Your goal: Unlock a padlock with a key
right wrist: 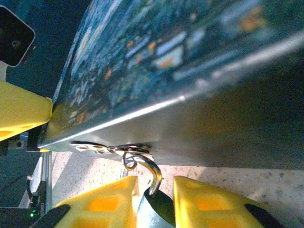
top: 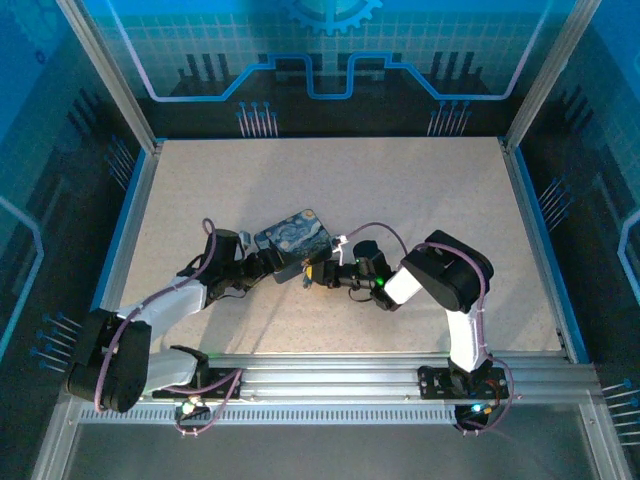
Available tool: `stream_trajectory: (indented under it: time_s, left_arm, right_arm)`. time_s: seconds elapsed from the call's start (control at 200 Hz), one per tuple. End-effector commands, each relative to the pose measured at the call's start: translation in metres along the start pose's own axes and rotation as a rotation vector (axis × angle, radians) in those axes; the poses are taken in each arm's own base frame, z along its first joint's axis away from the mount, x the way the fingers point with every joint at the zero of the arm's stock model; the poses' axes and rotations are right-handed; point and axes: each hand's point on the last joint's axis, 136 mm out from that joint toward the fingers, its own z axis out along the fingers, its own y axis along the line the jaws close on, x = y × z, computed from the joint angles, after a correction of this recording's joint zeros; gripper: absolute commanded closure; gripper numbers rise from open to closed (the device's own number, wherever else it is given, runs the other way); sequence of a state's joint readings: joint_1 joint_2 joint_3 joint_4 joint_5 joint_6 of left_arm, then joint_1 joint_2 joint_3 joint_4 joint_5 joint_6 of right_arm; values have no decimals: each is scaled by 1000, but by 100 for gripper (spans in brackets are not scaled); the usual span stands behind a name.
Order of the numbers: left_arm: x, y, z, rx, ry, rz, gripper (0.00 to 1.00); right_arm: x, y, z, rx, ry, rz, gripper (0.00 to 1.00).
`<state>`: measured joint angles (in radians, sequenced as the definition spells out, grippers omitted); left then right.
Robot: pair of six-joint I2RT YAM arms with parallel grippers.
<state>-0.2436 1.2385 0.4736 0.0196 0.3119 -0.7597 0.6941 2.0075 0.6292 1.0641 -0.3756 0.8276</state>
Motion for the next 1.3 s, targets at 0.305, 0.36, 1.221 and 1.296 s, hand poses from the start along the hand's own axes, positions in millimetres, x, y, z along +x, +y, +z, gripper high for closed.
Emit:
stream_trajectory:
  time_s: [0.305,0.36,1.221,1.296]
  left_arm:
    - [12,12,-2,-39,27,-11,31]
    - [12,12,-2,-39,27,-11,31]
    - [38,8,-5,-18,55,-27,31]
    - [39,7,-4,-18,58,-24,31]
  right_arm:
    - [6,-1,0,-5,-4,35,88]
    - [6,-1,-1,-5,-11,45,91]
    - [-14,-1,-16,-6,-148,266,96]
    - [-16,-2,-17,-7,-163,287,96]
